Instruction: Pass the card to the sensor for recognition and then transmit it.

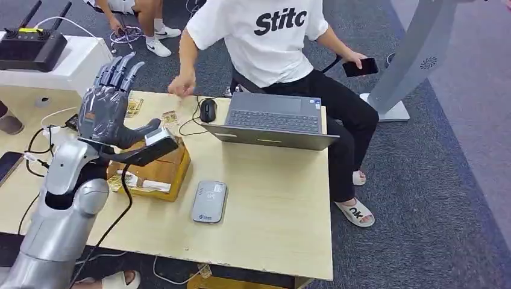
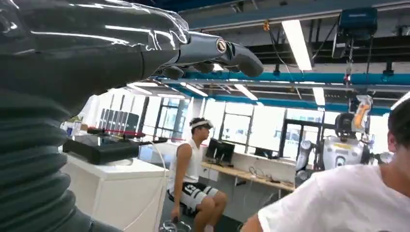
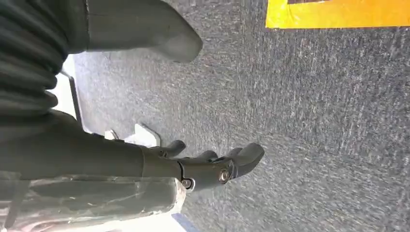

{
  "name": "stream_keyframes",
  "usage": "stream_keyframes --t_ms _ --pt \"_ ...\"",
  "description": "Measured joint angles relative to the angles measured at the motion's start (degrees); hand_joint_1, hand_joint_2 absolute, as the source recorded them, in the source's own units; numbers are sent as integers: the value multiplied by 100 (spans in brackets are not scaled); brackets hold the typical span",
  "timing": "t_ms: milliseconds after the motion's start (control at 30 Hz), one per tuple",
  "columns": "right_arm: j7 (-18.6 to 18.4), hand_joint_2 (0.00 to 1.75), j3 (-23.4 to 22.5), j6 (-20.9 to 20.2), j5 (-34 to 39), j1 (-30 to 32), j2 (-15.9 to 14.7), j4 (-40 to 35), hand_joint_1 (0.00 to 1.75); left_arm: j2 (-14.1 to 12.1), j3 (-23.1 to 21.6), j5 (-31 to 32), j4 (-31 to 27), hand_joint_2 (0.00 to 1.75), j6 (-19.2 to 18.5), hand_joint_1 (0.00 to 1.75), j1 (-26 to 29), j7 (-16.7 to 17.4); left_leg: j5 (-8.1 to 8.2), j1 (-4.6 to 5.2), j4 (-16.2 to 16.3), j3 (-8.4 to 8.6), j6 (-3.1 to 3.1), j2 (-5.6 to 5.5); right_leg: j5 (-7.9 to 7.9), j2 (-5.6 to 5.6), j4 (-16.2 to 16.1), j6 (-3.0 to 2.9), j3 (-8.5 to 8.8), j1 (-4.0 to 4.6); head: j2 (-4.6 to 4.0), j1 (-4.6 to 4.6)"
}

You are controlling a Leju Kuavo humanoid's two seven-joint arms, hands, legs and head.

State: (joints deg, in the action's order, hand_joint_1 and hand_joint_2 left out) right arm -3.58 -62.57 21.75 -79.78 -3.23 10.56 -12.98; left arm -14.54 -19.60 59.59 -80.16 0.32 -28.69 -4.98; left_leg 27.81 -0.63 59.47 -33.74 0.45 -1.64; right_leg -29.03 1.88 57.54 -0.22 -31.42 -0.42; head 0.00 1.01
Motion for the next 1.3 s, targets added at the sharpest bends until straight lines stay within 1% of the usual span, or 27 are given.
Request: stream_keyframes --t_ms 33,133,233,367,467,600,733,800,867,967,1033,1167,1300 --pt "24 175 -16 0 26 5 7 0 0 -121 -44 -153 -214 175 -132 0 79 -2 0 -1 -1 0 0 0 0 0 0 0 0 1 0 0" --pt "85 175 -98 2 87 15 24 -5 0 -533 -173 -573 -783 175 -333 0 371 -15 0 0 -3 1 0 3 -1 2 0 -1 0 1 0 -2" --pt "127 175 -164 4 133 33 50 -13 0 -973 -247 -904 -1241 175 -412 0 773 -15 1 0 -4 -1 -1 4 -3 3 0 1 0 1 0 -2" --pt "179 175 -267 20 162 37 94 -24 0 -1472 -278 -1068 -1704 175 -368 0 1423 -15 6 0 -5 2 -3 14 -5 11 0 2 -1 1 0 6" --pt "179 175 -302 22 157 48 116 -33 0 -1667 -280 -1054 -1932 175 -268 0 1882 42 6 0 -5 1 -3 8 -6 7 -1 2 -1 1 0 4" --pt "159 175 -330 26 129 52 136 -55 0 -1862 -280 -985 -2054 175 -222 0 2313 173 6 0 -5 2 -2 9 -5 6 -1 2 -1 1 0 7" --pt "140 175 -370 26 120 55 155 -61 0 -1936 -278 -904 -2089 175 -178 0 2537 243 5 1 -5 3 -2 4 -5 0 -1 2 4 0 0 4" --pt "133 175 -387 24 98 56 168 -66 0 -1925 -271 -861 -2093 175 -109 0 2702 264 5 1 -5 5 -2 6 -5 4 -1 2 4 0 0 7" --pt "118 175 -398 22 50 68 195 -72 0 -1866 -256 -599 -2091 175 43 0 2906 384 6 1 -4 4 -2 7 -5 3 -1 2 2 0 0 7" --pt "65 175 -413 22 -9 64 223 -83 0 -1656 -223 -140 -2003 175 369 0 3113 608 6 1 -5 3 -2 4 -6 1 -2 3 2 -1 0 7" --pt "46 175 -413 22 -50 63 245 -90 0 -1510 -204 101 -1890 175 495 0 3164 730 6 2 -5 3 -2 2 -6 -1 -2 3 3 -1 0 4" --pt "44 175 -413 22 -118 64 247 -101 0 -1206 -94 365 -1572 175 584 0 3196 868 6 2 -5 3 -2 3 -5 -1 -2 3 4 -1 0 6" --pt "59 175 -413 24 -177 62 247 -107 0 -957 125 561 -1284 175 712 0 3225 964 6 1 -4 4 -2 3 -5 -1 -2 3 4 -1 0 4"
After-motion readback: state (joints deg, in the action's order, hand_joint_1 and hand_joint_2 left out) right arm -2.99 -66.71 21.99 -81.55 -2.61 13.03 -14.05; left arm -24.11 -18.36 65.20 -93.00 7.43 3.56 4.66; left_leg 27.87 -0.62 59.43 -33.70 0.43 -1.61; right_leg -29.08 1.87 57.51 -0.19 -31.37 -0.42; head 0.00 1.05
